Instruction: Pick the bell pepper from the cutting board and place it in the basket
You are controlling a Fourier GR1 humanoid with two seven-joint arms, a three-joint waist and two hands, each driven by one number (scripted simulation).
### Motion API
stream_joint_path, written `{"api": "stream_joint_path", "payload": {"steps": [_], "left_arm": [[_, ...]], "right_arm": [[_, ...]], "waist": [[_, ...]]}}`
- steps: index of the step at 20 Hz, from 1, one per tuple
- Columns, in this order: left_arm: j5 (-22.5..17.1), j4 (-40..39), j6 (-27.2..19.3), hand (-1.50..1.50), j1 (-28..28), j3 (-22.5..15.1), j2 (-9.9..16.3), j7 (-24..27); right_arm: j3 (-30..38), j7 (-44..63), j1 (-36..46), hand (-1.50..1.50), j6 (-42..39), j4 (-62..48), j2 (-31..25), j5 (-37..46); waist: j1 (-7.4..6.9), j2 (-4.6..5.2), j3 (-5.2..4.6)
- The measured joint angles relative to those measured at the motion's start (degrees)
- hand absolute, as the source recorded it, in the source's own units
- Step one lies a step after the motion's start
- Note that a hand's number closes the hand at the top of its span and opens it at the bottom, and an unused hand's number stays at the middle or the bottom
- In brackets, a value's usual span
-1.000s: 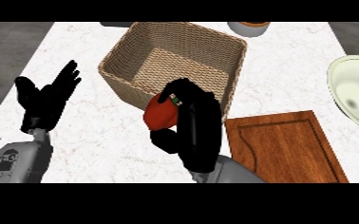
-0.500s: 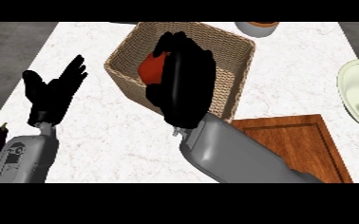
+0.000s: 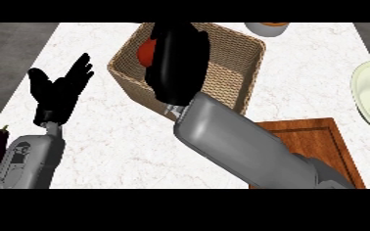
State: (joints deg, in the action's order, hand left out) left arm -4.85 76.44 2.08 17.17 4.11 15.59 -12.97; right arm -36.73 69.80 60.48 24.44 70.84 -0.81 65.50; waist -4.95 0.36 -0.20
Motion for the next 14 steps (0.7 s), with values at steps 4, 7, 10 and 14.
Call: {"api": "stream_joint_path", "payload": {"steps": [4, 7, 10, 14], "left_arm": [[0.0, -0.5, 0.0, 0.0, 0.2, 0.2, -0.1, 0.4], [-0.1, -1.0, 0.1, 0.0, -0.2, 0.6, 0.1, 0.9], [-0.1, -1.2, 0.3, 0.0, -0.1, 0.9, 0.4, 1.1], [0.0, -1.1, 0.6, 0.0, -0.8, 0.7, 0.2, 1.7]], "right_arm": [[0.8, -0.2, 1.0, -1.5, 2.4, -3.8, 0.0, 0.2], [3.3, -0.1, -0.4, -1.5, 4.6, -5.5, 0.0, 2.0], [4.4, 0.3, -0.6, -1.5, 6.1, -8.1, 0.0, 2.1], [3.5, 0.2, -0.2, -1.5, 8.7, -10.2, 0.0, 0.9]], "waist": [[0.39, 0.01, 0.03], [0.93, -0.01, 0.07], [0.8, 0.12, 0.09], [0.44, 0.16, 0.11]]}}
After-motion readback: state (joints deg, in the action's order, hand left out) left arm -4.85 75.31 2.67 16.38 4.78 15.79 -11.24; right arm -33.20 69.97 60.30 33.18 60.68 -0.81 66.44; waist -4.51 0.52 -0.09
